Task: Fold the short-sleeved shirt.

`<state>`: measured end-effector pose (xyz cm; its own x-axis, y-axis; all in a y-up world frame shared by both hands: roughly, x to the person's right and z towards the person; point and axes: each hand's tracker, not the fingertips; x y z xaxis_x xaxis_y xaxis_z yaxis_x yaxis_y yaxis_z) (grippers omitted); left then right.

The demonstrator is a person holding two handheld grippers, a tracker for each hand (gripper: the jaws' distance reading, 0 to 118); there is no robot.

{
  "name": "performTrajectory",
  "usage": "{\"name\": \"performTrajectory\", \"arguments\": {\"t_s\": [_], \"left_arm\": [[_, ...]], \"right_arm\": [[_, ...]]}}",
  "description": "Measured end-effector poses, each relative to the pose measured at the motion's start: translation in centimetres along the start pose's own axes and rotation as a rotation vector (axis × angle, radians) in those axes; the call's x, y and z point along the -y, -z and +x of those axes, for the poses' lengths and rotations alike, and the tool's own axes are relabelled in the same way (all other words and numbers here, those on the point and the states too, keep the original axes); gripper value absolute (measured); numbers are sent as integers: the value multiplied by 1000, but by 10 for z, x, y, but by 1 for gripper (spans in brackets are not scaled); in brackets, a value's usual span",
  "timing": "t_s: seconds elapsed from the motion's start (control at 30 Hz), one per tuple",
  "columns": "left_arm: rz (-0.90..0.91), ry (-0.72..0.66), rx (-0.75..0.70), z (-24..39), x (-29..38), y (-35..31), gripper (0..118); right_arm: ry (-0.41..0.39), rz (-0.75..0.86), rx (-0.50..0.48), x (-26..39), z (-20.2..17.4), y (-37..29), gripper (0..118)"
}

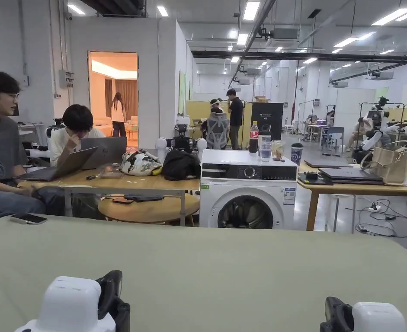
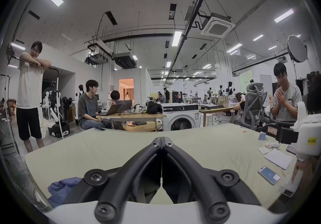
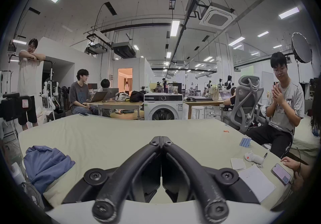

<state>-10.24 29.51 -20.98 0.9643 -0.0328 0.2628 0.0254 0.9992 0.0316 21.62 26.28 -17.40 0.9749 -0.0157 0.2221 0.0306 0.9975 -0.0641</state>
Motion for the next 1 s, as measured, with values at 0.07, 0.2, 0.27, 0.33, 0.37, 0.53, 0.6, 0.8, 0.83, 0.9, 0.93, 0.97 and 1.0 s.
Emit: {"name": "performTrajectory", "arguments": {"t_s": [0.07,0.2,0.27,0.33,0.37,0.53,0.6,0.8,0.83,0.9,0.93,0.97,1.0], "left_arm": [[-10,-8,-24,0,2,0,0],[3,-25,-31,3,-1,-4,0],[31,-8,-72,4,2,-7,0],[27,6,-86,2,4,-6,0],[23,4,-84,1,4,-6,0],[6,-25,-79,-5,7,-2,0],[-1,-20,-75,-5,7,-1,0],[-9,1,-68,-3,7,-1,0],[-13,-2,-67,-3,7,0,0],[-19,-11,-59,-3,8,1,0],[-20,-14,-54,-3,9,1,0],[-23,-13,-52,-2,9,1,0],[-25,-11,-52,-1,9,2,0]], "right_arm": [[1,-2,8,0,0,0,0],[-6,-4,21,4,-1,-1,0],[-6,-4,30,5,-2,-1,0],[5,-4,20,3,-1,-2,0],[6,0,17,3,-1,-3,0],[-28,23,22,1,-4,-6,0],[-32,30,20,1,-5,-7,0],[-20,41,14,-3,-2,-8,0],[-22,42,13,-4,-2,-8,0],[-33,46,12,-5,-2,-9,0],[-36,47,14,-5,-2,-10,0],[-36,47,13,-5,-2,-10,0],[-36,48,9,-4,-2,-10,0]]}}
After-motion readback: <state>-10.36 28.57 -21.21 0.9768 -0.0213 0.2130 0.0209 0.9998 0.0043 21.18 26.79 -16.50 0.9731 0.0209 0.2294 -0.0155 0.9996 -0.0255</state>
